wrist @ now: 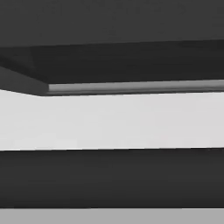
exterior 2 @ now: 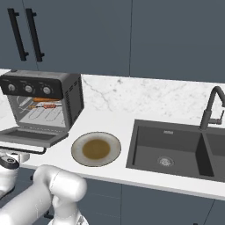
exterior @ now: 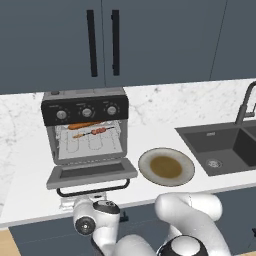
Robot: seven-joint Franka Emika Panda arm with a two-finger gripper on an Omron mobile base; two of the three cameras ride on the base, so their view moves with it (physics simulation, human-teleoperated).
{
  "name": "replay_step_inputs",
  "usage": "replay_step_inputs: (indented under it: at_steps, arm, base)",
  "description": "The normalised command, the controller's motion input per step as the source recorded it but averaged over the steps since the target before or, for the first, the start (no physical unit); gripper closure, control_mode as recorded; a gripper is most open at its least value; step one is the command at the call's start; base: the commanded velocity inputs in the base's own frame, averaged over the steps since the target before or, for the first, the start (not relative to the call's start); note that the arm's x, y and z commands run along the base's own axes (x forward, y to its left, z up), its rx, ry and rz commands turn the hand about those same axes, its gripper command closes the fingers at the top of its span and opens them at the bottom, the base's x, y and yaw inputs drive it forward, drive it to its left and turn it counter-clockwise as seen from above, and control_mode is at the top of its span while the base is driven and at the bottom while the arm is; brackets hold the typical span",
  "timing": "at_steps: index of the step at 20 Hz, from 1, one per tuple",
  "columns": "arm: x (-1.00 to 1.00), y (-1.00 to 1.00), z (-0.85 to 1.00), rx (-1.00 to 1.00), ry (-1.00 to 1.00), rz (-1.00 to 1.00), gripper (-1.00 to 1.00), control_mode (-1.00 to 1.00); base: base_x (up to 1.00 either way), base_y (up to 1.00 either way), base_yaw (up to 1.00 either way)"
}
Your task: Pick up the kebab skewer and baguette bread, and place them inside the toaster oven. Close the toaster oven door and start by setting the timer.
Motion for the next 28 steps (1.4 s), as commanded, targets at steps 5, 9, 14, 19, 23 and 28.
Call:
replay_step_inputs:
  at_steps: [5,9,14,19,23,28]
  arm:
    - [0.36,-0.49,0.5,0.08,-0.15,0.0,-1.0,-1.0]
    - [0.33,-0.3,0.7,0.08,-0.06,0.0,-1.0,-1.0]
    - [0.35,-0.2,0.78,0.08,-0.01,0.0,-1.0,-1.0]
    - [0.33,-0.16,0.8,0.07,0.0,0.0,-1.0,-1.0]
    - [0.36,-0.23,0.7,0.07,0.0,0.0,-1.0,-1.0]
    - [0.35,-0.22,0.35,0.05,0.0,0.0,-1.0,-1.0]
  base:
    - [0.0,0.0,0.0]
    - [0.0,0.0,0.0]
    - [0.0,0.0,0.0]
    - [0.0,0.0,0.0]
    - [0.0,0.0,0.0]
    - [0.0,0.0,0.0]
